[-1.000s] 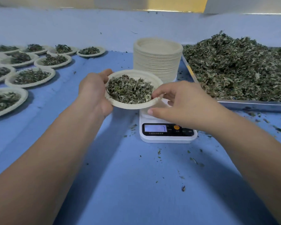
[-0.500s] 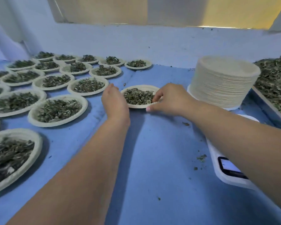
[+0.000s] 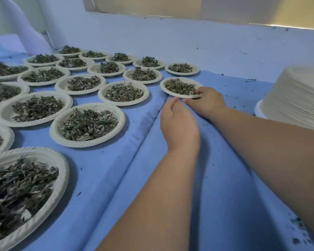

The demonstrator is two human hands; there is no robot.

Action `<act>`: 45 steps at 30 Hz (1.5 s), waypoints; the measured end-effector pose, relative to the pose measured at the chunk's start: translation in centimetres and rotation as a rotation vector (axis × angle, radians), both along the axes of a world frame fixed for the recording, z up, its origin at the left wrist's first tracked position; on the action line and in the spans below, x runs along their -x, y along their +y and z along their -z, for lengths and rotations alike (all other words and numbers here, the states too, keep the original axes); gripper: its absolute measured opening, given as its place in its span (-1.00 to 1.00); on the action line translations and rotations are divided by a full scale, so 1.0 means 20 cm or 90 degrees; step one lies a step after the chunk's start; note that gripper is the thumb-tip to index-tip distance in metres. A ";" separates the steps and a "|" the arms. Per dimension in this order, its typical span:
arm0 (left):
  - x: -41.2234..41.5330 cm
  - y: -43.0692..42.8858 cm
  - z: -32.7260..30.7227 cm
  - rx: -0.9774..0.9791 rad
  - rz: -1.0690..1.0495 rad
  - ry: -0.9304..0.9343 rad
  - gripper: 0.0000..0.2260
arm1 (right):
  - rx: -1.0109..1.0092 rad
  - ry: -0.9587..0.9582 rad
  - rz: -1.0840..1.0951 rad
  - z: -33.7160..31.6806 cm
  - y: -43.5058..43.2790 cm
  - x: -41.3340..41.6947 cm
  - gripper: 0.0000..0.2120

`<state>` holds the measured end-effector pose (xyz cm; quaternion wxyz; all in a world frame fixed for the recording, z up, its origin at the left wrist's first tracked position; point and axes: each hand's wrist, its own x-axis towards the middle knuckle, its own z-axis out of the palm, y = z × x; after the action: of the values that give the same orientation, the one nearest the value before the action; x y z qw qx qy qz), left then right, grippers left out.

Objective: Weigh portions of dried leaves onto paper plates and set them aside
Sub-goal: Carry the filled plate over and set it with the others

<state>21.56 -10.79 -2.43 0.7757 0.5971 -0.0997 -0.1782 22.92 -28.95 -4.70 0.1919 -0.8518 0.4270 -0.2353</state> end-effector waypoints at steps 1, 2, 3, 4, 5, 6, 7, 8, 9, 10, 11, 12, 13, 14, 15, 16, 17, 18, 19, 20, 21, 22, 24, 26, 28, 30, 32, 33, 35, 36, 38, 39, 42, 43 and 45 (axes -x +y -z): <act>0.01 0.00 0.00 -0.007 0.008 -0.004 -0.75 | -0.012 -0.002 -0.002 0.00 -0.01 -0.02 -0.35; 0.03 0.00 0.00 -0.011 0.017 -0.004 -0.77 | -0.022 -0.002 -0.003 -0.01 -0.03 -0.04 -0.34; 0.03 -0.01 0.00 -0.013 0.021 -0.001 -0.78 | -0.027 -0.004 -0.004 -0.01 -0.04 -0.06 -0.35; 0.03 -0.01 0.00 -0.015 0.022 0.004 -0.76 | -0.028 -0.006 -0.003 -0.01 -0.05 -0.07 -0.40; 0.03 -0.01 0.00 -0.018 0.021 0.009 -0.74 | -0.027 -0.007 -0.003 0.00 -0.06 -0.09 -0.46; 0.02 -0.02 0.00 -0.016 0.016 0.014 -0.73 | -0.028 -0.005 -0.004 0.00 -0.07 -0.11 -0.50; 0.02 -0.02 0.00 -0.012 0.012 0.018 -0.72 | -0.030 -0.002 -0.006 0.00 -0.08 -0.12 -0.53; 0.02 -0.01 0.00 -0.007 0.010 0.022 -0.73 | -0.030 -0.001 -0.008 -0.01 -0.08 -0.14 -0.57; 0.02 0.00 0.00 0.001 0.011 0.029 -0.73 | -0.027 -0.001 -0.011 -0.01 -0.08 -0.16 -0.60; 0.02 0.00 -0.01 0.016 0.012 0.046 -0.73 | -0.026 -0.002 -0.012 -0.01 -0.08 -0.17 -0.62; 0.01 0.00 -0.01 0.035 0.016 0.077 -0.73 | -0.027 -0.001 -0.012 -0.01 -0.09 -0.17 -0.58; 0.00 0.00 -0.02 0.059 0.021 0.118 -0.75 | -0.030 0.001 -0.009 -0.01 -0.09 -0.18 -0.50; -0.01 0.00 -0.02 0.090 0.027 0.161 -0.77 | -0.033 0.004 -0.003 -0.01 -0.09 -0.18 -0.41; -0.02 0.00 -0.02 0.123 0.032 0.203 -0.79 | -0.035 0.006 0.004 0.00 -0.08 -0.18 -0.34; -0.03 0.00 -0.03 0.154 0.037 0.243 -0.80 | -0.033 0.009 0.010 0.00 -0.08 -0.17 -0.28; -0.03 0.01 -0.03 0.185 0.047 0.279 -0.81 | -0.024 0.014 0.014 0.00 -0.07 -0.17 -0.24; -0.04 0.01 -0.03 0.213 0.060 0.307 -0.82 | -0.010 0.022 0.015 0.01 -0.06 -0.17 -0.21; -0.04 0.01 -0.03 0.232 0.072 0.327 -0.82 | 0.003 0.028 0.015 0.01 -0.06 -0.17 -0.18; -0.04 0.02 -0.03 0.240 0.086 0.341 -0.82 | 0.010 0.030 0.018 0.01 -0.06 -0.17 -0.18; -0.03 0.02 -0.03 0.242 0.101 0.352 -0.79 | 0.011 0.029 0.023 0.01 -0.06 -0.17 -0.20; -0.03 0.03 -0.04 0.242 0.117 0.361 -0.74 | 0.010 0.027 0.030 0.01 -0.06 -0.17 -0.22; -0.02 0.04 -0.05 0.244 0.128 0.368 -0.69 | 0.009 0.027 0.036 0.01 -0.07 -0.17 -0.24; -0.02 0.04 -0.06 0.253 0.135 0.379 -0.65 | 0.009 0.030 0.037 0.01 -0.09 -0.17 -0.24; -0.02 0.04 -0.06 0.256 0.132 0.383 -0.66 | 0.011 0.034 0.031 0.01 -0.09 -0.18 -0.24; -0.02 0.04 -0.06 0.255 0.125 0.384 -0.66 | 0.012 0.043 0.023 0.01 -0.09 -0.18 -0.23; -0.02 0.04 -0.06 0.254 0.120 0.386 -0.67 | 0.018 0.057 0.016 0.01 -0.09 -0.18 -0.24; -0.02 0.04 -0.06 0.253 0.119 0.383 -0.67 | 0.025 0.059 0.015 0.01 -0.09 -0.18 -0.25; -0.02 0.04 -0.06 0.251 0.118 0.380 -0.67 | 0.027 0.056 0.016 0.01 -0.09 -0.18 -0.25; -0.03 0.03 -0.06 0.246 0.114 0.375 -0.68 | 0.026 0.050 0.018 0.01 -0.09 -0.18 -0.26; -0.02 0.03 -0.06 0.242 0.113 0.372 -0.67 | 0.025 0.051 0.019 0.01 -0.09 -0.18 -0.26; -0.02 0.04 -0.06 0.239 0.109 0.368 -0.67 | 0.025 0.060 0.024 0.01 -0.09 -0.18 -0.26; -0.02 0.04 -0.06 0.237 0.113 0.363 -0.67 | 0.026 0.064 0.024 0.01 -0.09 -0.18 -0.25; -0.01 0.03 -0.05 0.234 0.123 0.352 -0.67 | 0.020 0.090 0.013 0.01 -0.08 -0.17 -0.26; -0.01 0.03 -0.05 0.229 0.126 0.350 -0.68 | 0.012 0.099 0.014 0.01 -0.08 -0.16 -0.27; -0.01 0.02 -0.04 0.211 0.140 0.336 -0.72 | -0.018 0.110 0.009 0.00 -0.07 -0.13 -0.29</act>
<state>21.82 -10.35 -1.58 0.8375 0.3817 0.0131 -0.3907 25.42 -30.41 -4.77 0.1647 -0.8630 0.4513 -0.1562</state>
